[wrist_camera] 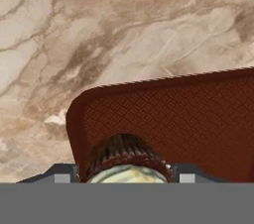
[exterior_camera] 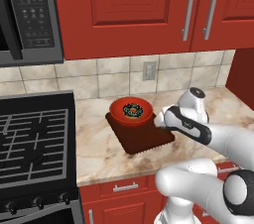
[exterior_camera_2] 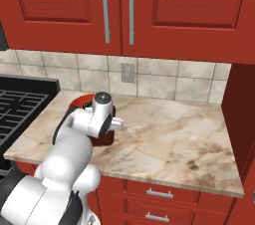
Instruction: Place the bowl with donut and the cupcake onto the tray.
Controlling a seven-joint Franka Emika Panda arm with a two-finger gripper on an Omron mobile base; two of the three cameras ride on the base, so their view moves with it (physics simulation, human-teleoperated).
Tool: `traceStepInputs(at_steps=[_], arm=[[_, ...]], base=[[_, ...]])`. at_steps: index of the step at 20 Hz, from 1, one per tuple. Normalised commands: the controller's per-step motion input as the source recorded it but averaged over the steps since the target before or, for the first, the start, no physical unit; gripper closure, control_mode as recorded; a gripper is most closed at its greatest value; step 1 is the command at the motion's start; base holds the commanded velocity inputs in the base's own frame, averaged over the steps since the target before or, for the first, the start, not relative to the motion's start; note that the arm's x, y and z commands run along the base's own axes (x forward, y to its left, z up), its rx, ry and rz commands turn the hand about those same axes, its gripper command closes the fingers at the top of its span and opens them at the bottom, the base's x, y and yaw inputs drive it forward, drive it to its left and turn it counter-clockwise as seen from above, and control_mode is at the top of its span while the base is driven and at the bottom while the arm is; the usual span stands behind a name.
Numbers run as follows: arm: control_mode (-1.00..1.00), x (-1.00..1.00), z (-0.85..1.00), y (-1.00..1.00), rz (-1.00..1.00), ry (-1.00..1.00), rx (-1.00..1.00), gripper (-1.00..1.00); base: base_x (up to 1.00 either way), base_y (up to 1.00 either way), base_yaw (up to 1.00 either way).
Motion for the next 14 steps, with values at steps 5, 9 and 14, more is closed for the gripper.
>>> traceStepInputs(at_steps=[5, 9, 14], arm=[[-1.00, -0.10, -0.04, 0.37, 0.07, 0.00, 0.00, 1.00], [-1.00, 0.00, -0.01, 0.27, 0.07, 0.00, 0.00, 1.00], [-1.00, 0.00, -0.18, 0.11, 0.09, 0.00, 0.00, 1.00]], base=[[0.00, 0.00, 0.00], [0.00, 0.00, 0.00], [0.00, 0.00, 0.00]])
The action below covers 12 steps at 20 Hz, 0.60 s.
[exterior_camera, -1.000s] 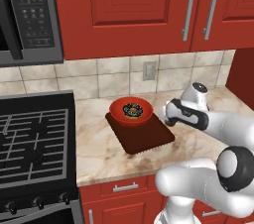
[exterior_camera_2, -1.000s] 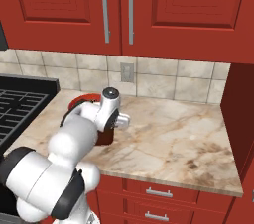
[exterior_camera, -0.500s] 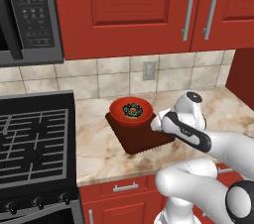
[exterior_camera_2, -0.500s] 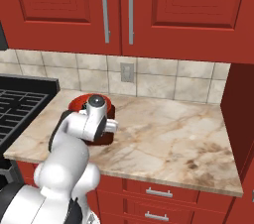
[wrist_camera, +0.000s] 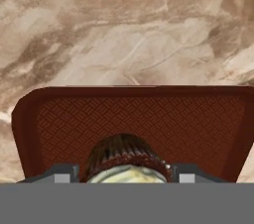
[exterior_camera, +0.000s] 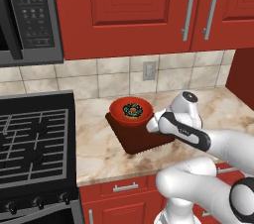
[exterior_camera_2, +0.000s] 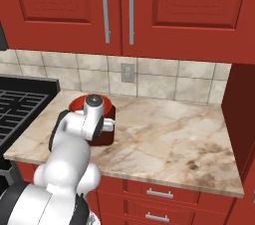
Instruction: Place the bowl with donut and the cupcake onto the tray.
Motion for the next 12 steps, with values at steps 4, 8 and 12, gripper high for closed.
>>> traceStepInputs(at_steps=[4, 8, 12], arm=[[-1.00, 0.01, -0.27, 0.05, 0.07, 0.00, 0.00, 1.00], [-1.00, 0.03, -0.29, 0.04, 0.05, 0.00, -0.01, 1.00], [-1.00, 0.06, -0.29, 0.04, 0.04, 0.00, -0.03, 1.00]], base=[[0.00, 0.00, 0.00], [0.00, 0.00, 0.00], [0.00, 0.00, 0.00]])
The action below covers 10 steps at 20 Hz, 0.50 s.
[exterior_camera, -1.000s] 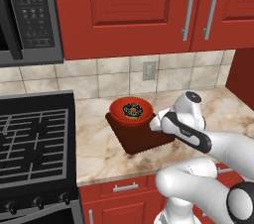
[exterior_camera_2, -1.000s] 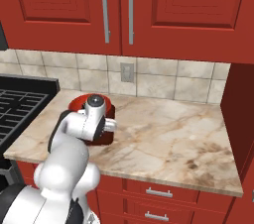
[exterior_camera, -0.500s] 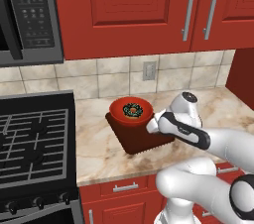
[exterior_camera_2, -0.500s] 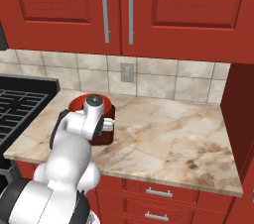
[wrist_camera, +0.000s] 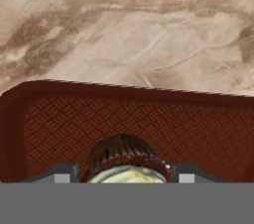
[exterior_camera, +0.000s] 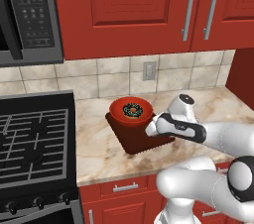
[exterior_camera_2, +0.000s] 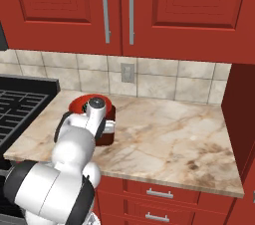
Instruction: Place the bowl with donut and the cupcake onto the tray.
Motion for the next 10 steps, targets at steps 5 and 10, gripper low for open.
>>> traceStepInputs(at_steps=[5, 10], arm=[[-1.00, 0.09, -0.27, 0.02, 0.03, 0.00, -0.03, 1.00], [-1.00, 0.09, -0.20, 0.04, 0.03, 0.00, -0.02, -1.00]], base=[[0.00, 0.00, 0.00], [0.00, 0.00, 0.00]])
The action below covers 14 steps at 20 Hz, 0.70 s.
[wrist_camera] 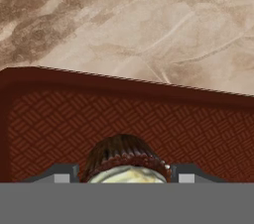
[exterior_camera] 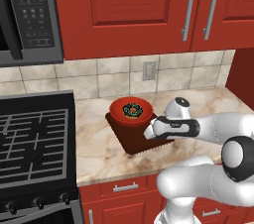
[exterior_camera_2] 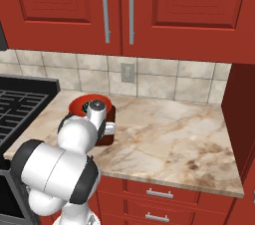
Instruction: Place the bowl with donut and the cupcake onto the tray.
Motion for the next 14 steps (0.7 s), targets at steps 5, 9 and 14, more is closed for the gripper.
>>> traceStepInputs(at_steps=[5, 9, 14], arm=[[-1.00, 0.03, -0.04, 0.02, 0.01, 0.00, 0.00, -1.00], [-1.00, 0.00, 0.00, 0.00, 0.00, 0.00, 0.00, -1.00], [-1.00, -0.01, 0.07, 0.00, 0.00, 0.00, 0.00, -1.00]], base=[[0.00, 0.00, 0.00], [0.00, 0.00, 0.00], [0.00, 0.00, 0.00]])
